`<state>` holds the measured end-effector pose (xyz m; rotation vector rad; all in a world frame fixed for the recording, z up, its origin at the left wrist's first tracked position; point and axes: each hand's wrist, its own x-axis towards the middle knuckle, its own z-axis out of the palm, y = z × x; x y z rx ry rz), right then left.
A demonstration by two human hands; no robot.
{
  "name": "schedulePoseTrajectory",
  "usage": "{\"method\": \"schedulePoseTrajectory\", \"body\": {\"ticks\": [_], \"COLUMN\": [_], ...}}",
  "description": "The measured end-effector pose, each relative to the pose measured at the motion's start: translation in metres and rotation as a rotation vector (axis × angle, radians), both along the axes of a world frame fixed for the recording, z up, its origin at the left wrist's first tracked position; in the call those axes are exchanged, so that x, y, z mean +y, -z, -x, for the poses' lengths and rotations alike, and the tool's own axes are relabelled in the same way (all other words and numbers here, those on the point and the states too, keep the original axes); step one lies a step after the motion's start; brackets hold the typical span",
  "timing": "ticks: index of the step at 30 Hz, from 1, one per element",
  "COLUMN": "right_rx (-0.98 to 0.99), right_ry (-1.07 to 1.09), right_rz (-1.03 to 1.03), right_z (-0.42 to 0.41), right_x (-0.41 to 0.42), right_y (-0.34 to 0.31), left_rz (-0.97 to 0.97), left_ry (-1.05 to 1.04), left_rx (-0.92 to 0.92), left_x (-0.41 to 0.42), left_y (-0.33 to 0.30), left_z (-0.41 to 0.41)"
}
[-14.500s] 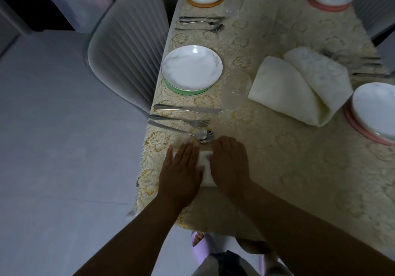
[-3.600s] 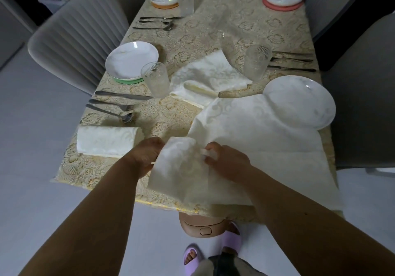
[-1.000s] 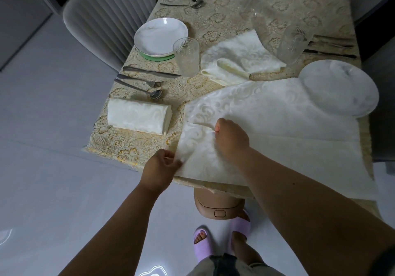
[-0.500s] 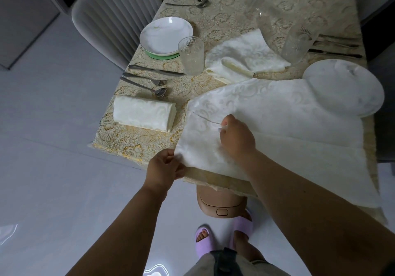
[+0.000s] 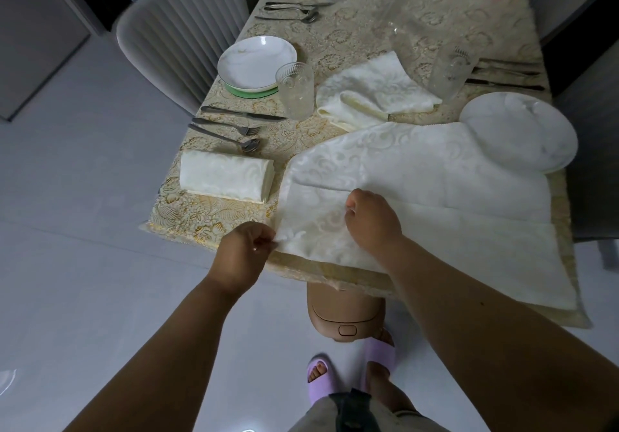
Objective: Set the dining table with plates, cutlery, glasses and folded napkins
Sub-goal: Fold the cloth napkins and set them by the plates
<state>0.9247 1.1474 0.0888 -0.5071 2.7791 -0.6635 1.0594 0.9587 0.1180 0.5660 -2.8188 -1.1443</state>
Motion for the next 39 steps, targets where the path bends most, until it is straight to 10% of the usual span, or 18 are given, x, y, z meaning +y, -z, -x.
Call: {"method": "schedulePoseTrajectory", "body": {"ticks": [4,12,17,22,39], "right_rx": [-0.009,0.041,0.154,-0.022,0.058], "right_ry": [-0.002,0.02,0.117,0.092,-0.023], "right_rz": [-0.011,0.062,-0.07,-0.278,-0.306], "right_z": [-0.001,0.006,0.029,0.053,0.085], "right_x": [0.002,0.018,0.053,0.085,0.121], "right_y": [0.002,-0.002,0.0,-0.004,-0.003], "left_rz": [-0.337,-0.208,-0.392,0.106,0.633], "left_ry": [-0.078,-0.095,-0.318,-0.29,-0.296], "left_rx": [0.048,-0.426,-0.367,-0.338,-0.027], "left_x": [0.003,-0.005,0.006,0.016,0.022], "left_y": [-0.001,0.011,0.011,0.028,0.067], "left_z": [-0.004,-0.002,0.039,0.064,0.059]}}
